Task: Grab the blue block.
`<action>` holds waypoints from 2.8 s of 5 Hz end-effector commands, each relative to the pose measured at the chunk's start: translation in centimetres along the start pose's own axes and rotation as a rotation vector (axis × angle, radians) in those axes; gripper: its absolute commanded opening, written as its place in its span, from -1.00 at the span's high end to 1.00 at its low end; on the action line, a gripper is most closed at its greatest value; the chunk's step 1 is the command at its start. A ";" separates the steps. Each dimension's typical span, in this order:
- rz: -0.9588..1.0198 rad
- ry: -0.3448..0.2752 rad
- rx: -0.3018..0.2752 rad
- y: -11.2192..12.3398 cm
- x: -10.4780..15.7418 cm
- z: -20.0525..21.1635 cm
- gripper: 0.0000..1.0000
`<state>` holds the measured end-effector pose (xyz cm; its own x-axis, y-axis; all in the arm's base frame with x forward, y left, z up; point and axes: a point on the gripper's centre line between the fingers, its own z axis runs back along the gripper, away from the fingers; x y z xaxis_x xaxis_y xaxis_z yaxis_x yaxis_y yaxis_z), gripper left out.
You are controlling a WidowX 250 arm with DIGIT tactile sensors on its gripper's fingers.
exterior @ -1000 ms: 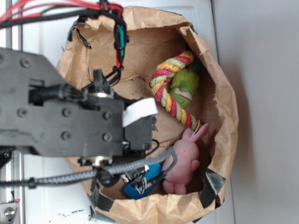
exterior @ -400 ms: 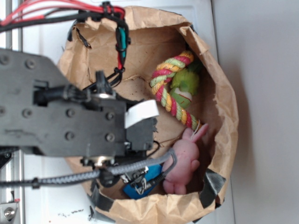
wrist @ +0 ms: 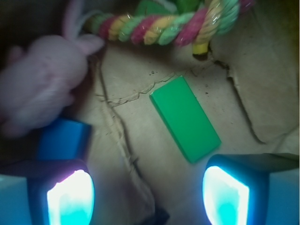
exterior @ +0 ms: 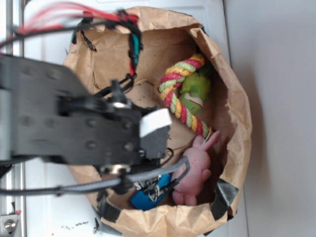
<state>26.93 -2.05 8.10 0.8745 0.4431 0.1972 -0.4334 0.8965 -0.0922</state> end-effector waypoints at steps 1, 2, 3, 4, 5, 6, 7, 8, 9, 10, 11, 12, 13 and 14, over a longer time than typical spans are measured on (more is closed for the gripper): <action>-0.034 -0.054 -0.003 -1.3 0.8 -1.3 -1.00; -0.057 -0.049 -0.039 -1.8 0.0 -0.7 -1.00; -0.059 -0.032 -0.064 -2.4 -0.4 0.2 -1.00; -0.058 -0.021 -0.072 -2.7 -0.8 1.0 -1.00; -0.051 -0.003 -0.083 -3.0 -1.2 1.6 -1.00; -0.045 0.009 -0.106 -2.8 -1.1 2.5 -1.00; -0.047 0.007 -0.102 -2.1 -0.4 3.4 -1.00; -0.044 -0.010 -0.095 -1.0 0.5 4.2 -1.00; -0.018 -0.023 -0.089 -0.4 1.4 3.9 -1.00; -0.019 -0.032 -0.112 -0.3 1.6 3.5 -1.00; -0.012 -0.005 -0.131 -0.9 1.7 3.1 -1.00; 0.009 -0.013 -0.114 -1.3 2.4 2.3 -1.00; 0.014 -0.026 -0.095 -1.2 2.7 1.1 -1.00; -0.007 -0.002 -0.121 -1.7 2.4 0.7 -1.00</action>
<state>29.00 -3.18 8.29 0.8817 0.4415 0.1665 -0.4098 0.8914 -0.1936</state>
